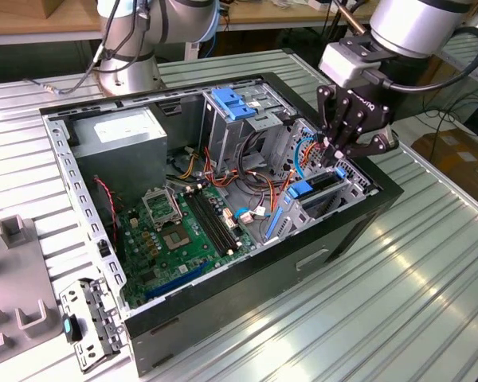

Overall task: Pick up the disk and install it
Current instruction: 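Insert the first disk wire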

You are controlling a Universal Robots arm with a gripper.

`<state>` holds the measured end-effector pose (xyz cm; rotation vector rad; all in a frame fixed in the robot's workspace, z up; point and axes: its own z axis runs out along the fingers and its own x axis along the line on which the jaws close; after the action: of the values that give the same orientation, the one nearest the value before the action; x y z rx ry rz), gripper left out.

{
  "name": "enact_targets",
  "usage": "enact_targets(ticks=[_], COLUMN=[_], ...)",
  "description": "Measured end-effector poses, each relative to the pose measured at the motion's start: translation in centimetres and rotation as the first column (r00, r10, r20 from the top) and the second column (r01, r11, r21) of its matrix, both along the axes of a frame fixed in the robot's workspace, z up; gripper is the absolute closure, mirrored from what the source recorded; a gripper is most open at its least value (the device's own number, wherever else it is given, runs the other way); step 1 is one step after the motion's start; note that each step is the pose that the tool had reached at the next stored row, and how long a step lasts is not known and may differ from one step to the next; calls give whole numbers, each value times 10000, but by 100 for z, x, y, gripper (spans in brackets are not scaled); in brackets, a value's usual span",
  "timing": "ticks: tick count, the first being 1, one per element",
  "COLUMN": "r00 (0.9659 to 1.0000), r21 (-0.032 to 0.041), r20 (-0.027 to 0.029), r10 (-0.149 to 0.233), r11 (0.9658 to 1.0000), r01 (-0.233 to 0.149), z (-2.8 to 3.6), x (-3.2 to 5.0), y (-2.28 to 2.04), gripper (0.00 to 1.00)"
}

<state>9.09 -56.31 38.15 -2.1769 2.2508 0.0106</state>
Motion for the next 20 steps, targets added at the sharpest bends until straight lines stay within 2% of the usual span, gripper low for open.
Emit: enact_targets(ticks=[6, 7, 9, 11, 13, 14, 16, 18, 20], r00=[10000, 10000, 9995, 9957, 9914, 9900, 9894, 9881, 9829], r21=[-1, 0, 1, 0, 0, 0, -2, -8, -8], r20=[-1, -3, -3, -3, -3, -3, -3, -5, -8], r10=[1, 48, 320, 930, 1306, 1412, 1451, 1538, 1841], r11=[10000, 10000, 9995, 9957, 9914, 9900, 9894, 9881, 9829], r01=[-1, -48, -320, -930, -1306, -1412, -1451, -1538, -1841], z=[0, -1, -1, -1, -1, -1, -1, 7, 51], x=[252, 280, 279, 280, 282, 292, 311, 331, 334], y=[1, 3, 3, 2, 2, 4, 23, 65, 83], gripper=[89, 89, 89, 89, 89, 89, 89, 89, 89])
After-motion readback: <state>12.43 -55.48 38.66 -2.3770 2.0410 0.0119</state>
